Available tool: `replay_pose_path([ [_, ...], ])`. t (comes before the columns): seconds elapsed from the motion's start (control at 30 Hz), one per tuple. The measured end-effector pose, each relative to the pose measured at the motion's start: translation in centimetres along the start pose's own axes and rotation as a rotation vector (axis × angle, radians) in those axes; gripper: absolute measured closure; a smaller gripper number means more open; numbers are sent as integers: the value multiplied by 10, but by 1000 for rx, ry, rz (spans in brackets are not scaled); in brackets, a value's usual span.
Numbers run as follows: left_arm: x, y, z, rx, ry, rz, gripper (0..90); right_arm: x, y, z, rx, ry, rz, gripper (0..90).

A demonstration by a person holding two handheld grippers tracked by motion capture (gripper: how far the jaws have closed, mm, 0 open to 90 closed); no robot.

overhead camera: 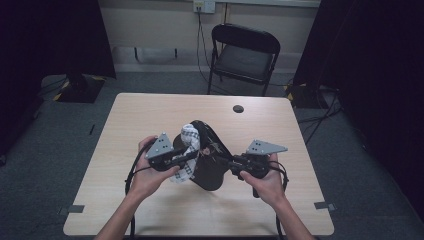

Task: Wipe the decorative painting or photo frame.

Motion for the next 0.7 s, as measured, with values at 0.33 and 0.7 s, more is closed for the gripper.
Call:
replay_pose_path([
  [0.33, 12, 8, -1, 37, -56, 8, 780, -2, 0, 0, -1, 8, -3, 807],
  [0.7, 52, 29, 11, 52, -122, 98, 779, 0, -1, -1, 0, 3, 0, 804],
])
Point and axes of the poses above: each handheld gripper's, and its own axes: z roughly backward along the jaws, y roughly out of its underside, x roughly to its left, the point moved 10 cm from there along -z, roughly forward along the jaws, and after that the axes turned 15 degrees about x, right-handed, at the moved point
